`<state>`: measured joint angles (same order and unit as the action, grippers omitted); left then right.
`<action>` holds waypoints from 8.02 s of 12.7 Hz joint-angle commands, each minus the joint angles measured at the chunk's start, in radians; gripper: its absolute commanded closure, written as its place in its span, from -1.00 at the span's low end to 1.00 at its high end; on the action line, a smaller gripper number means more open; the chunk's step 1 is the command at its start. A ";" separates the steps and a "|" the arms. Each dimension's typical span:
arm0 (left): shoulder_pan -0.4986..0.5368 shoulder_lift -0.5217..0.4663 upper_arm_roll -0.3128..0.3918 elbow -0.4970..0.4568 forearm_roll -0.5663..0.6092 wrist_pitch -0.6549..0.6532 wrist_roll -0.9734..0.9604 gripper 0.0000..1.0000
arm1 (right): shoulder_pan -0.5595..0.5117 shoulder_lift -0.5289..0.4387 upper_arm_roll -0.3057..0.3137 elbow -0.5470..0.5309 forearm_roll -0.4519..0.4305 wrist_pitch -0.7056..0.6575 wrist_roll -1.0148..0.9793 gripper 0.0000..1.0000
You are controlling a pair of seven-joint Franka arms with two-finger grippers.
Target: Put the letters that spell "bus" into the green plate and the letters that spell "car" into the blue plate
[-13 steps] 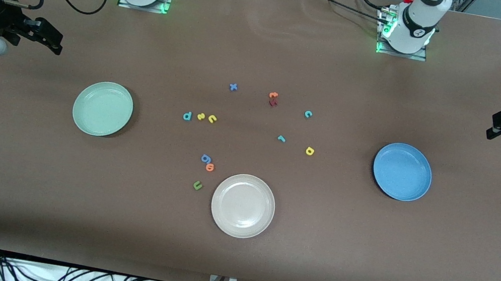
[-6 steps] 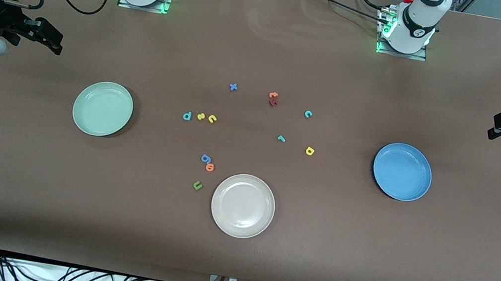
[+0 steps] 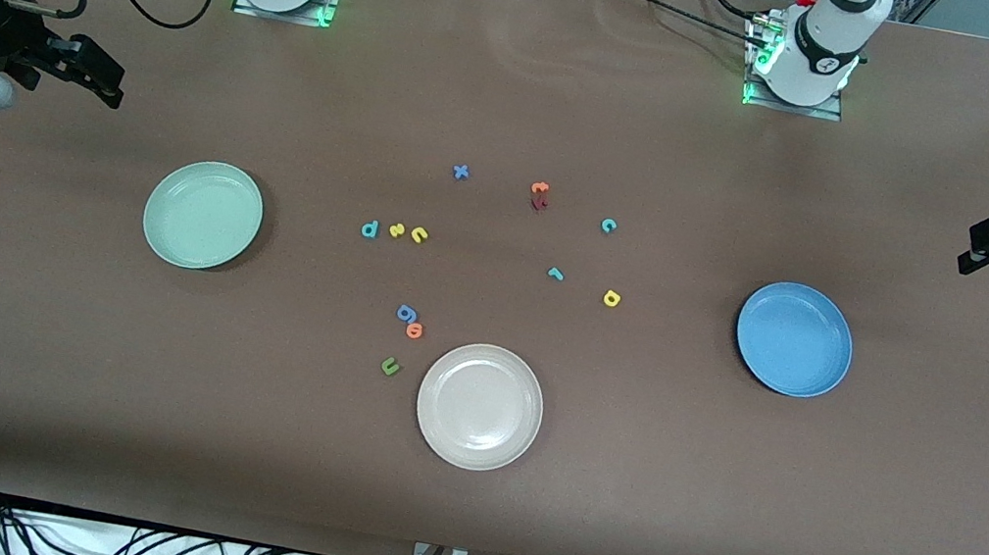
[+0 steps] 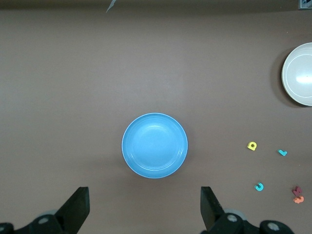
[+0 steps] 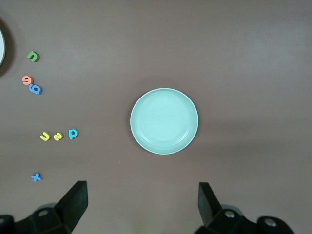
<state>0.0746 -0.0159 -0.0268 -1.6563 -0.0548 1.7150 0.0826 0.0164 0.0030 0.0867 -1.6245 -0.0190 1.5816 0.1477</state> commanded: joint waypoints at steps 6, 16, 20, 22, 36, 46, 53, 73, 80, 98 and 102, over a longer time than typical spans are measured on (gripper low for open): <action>0.005 -0.004 -0.002 0.010 -0.019 -0.009 -0.001 -1.00 | 0.004 0.005 0.001 0.020 -0.016 -0.014 0.000 -1.00; 0.005 0.002 -0.004 0.010 -0.016 -0.011 -0.003 -1.00 | 0.004 0.005 0.001 0.020 -0.015 -0.015 0.000 -1.00; 0.005 0.002 -0.004 0.010 -0.016 -0.012 -0.003 -1.00 | 0.004 0.005 0.001 0.020 -0.015 -0.015 0.000 -1.00; 0.005 0.002 -0.004 0.010 -0.016 -0.012 -0.003 -1.00 | 0.004 0.005 0.001 0.020 -0.015 -0.015 0.000 -1.00; 0.004 0.001 -0.005 0.010 -0.016 -0.012 -0.004 -1.00 | 0.004 0.005 0.001 0.020 -0.015 -0.015 0.000 -1.00; 0.005 0.001 -0.005 0.010 -0.016 -0.012 -0.003 -1.00 | 0.004 0.005 0.001 0.020 -0.015 -0.015 0.000 -1.00; 0.004 0.001 -0.005 0.010 -0.016 -0.012 -0.003 -1.00 | 0.004 0.005 0.001 0.020 -0.015 -0.015 0.000 -1.00; 0.004 0.001 -0.005 0.010 -0.016 -0.012 -0.003 -1.00 | 0.004 0.005 0.001 0.020 -0.015 -0.015 0.000 -1.00; 0.004 0.001 -0.005 0.010 -0.016 -0.012 -0.003 -1.00 | 0.004 0.005 0.001 0.020 -0.015 -0.015 0.000 -1.00; -0.006 0.069 -0.004 0.012 -0.020 -0.014 -0.007 -1.00 | 0.333 0.276 0.004 -0.070 0.004 0.125 0.141 -1.00; -0.070 0.184 -0.002 -0.010 -0.027 0.029 0.000 -1.00 | 0.460 0.386 0.004 -0.080 -0.004 0.288 0.138 -1.00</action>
<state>0.0555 0.0939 -0.0317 -1.6718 -0.0549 1.7149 0.0837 0.4385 0.3582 0.0998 -1.7020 -0.0154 1.8052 0.2796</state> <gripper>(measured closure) 0.000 0.000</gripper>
